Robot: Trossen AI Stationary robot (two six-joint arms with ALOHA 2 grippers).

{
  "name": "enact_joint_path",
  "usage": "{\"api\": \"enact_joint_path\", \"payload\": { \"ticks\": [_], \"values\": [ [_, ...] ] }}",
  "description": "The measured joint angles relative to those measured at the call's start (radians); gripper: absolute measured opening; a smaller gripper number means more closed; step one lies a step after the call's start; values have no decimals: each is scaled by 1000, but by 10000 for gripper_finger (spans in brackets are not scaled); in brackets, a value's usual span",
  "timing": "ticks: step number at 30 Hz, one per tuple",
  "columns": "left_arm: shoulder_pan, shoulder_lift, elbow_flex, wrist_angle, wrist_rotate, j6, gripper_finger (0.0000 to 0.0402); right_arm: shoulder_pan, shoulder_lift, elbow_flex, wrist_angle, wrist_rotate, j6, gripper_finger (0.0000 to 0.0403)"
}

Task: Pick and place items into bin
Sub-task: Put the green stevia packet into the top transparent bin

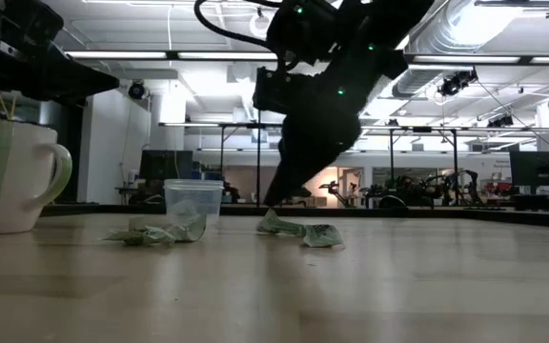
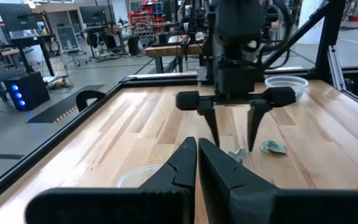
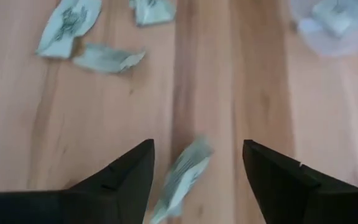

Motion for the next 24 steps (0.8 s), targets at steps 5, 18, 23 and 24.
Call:
{"api": "enact_joint_path", "payload": {
  "ticks": [5, 18, 23, 24],
  "values": [
    [0, 0, 0, 0, 0, 0, 51, 11, 0, 0, -43, 20, 23, 237],
    [0, 0, 0, 1, 0, 0, 51, 9, 61, -15, 24, 33, 37, 226],
    [0, 0, 0, 1, 0, 0, 51, 10, 67, -14, 30, 49, 13, 179],
    [0, 0, 0, 1, 0, 0, 51, 10, 67, -13, 31, 46, 1, 162]
  ]
}}
